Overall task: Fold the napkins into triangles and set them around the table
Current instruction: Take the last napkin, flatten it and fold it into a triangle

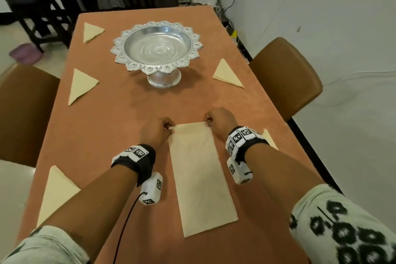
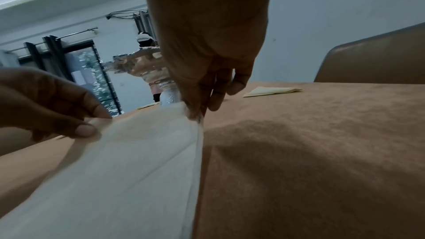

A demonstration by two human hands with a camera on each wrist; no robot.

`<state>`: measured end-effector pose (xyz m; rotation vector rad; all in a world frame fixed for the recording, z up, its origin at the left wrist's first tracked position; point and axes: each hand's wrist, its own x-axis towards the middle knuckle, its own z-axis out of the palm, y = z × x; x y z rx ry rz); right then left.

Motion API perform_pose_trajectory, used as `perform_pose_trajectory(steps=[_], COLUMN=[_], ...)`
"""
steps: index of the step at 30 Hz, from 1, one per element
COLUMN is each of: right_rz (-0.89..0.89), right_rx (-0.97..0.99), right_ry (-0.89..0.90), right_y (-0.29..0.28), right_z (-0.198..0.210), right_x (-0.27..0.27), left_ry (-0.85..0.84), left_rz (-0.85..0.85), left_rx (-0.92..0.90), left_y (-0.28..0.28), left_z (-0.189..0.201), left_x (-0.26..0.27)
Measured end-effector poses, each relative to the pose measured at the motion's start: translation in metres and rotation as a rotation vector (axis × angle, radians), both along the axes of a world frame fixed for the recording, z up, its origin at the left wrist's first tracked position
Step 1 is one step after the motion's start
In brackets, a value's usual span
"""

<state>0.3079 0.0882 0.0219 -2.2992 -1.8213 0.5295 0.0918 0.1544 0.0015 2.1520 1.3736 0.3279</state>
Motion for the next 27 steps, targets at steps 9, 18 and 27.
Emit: perform_pose_trajectory(steps=[9, 18, 27], right_rz=[0.154, 0.192, 0.288], right_rx=[0.299, 0.529, 0.439], right_ry=[-0.079, -0.098, -0.167], right_y=[-0.052, -0.171, -0.238], right_z=[-0.005, -0.026, -0.05], right_x=[-0.007, -0.029, -0.039], left_ry=[-0.008, -0.125, 0.063], left_rz=[0.072, -0.133, -0.295], left_rx=[0.241, 0.491, 0.511], left_y=[-0.053, -0.164, -0.221], left_z=[0.011, -0.002, -0.023], left_x=[-0.021, -0.055, -0.069])
